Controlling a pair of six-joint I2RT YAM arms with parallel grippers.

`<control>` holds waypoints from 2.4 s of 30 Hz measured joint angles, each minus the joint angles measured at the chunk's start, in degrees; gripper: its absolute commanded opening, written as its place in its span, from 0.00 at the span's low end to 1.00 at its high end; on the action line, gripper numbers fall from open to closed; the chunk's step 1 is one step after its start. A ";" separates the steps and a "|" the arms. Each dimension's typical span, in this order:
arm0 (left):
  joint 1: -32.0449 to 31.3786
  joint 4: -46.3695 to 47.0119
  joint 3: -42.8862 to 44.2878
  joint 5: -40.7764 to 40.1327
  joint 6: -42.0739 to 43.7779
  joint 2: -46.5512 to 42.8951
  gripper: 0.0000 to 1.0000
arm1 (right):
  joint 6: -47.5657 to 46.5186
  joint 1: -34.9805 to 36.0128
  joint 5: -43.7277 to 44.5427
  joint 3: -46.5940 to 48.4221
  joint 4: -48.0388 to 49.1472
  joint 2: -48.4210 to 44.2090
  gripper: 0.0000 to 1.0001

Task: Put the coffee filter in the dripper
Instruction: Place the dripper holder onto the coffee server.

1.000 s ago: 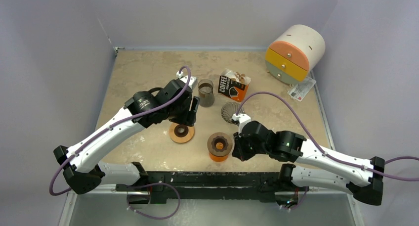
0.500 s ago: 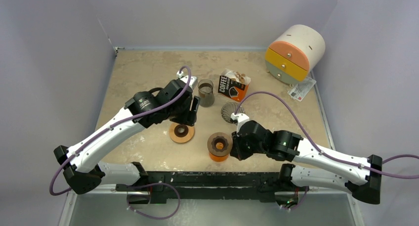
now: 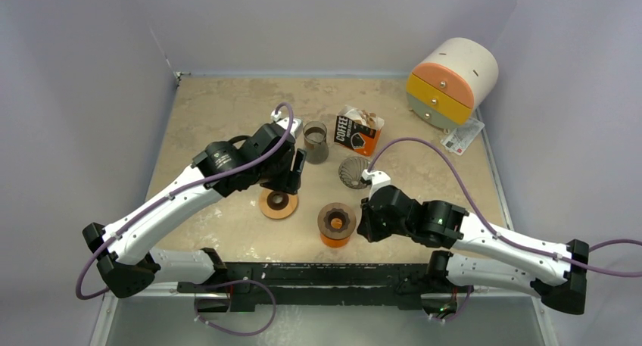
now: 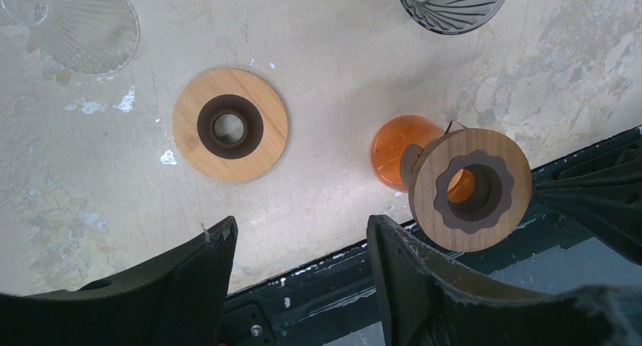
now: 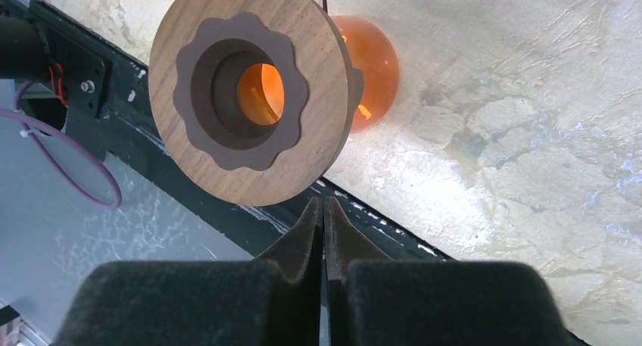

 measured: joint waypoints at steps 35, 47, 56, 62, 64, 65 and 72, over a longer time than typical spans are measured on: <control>0.00 1.20 -3.98 4.26 -0.46 0.31 0.00 | 0.11 0.00 4.17 0.24 -2.19 -0.61 0.00; -0.07 3.91 -10.29 15.13 -1.90 6.78 0.00 | 0.17 0.00 7.91 0.83 -4.26 -1.70 0.00; -2.71 7.72 -13.92 23.06 -3.34 9.14 0.00 | 0.17 0.00 8.20 0.83 -4.55 -1.70 0.00; -3.04 9.40 -14.10 25.86 -3.69 9.57 0.00 | 0.17 0.00 8.39 0.83 -4.55 -1.73 0.00; -3.04 10.25 -14.58 26.40 -3.98 9.60 0.00 | 0.22 0.00 8.76 0.83 -4.55 -1.73 0.00; -3.04 10.51 -14.80 26.67 -4.09 9.64 0.00 | 0.24 0.00 8.90 0.83 -4.55 -1.77 0.00; -3.04 11.67 -14.95 27.52 -4.52 9.90 0.00 | 0.76 0.00 9.25 0.81 -4.76 -3.13 0.00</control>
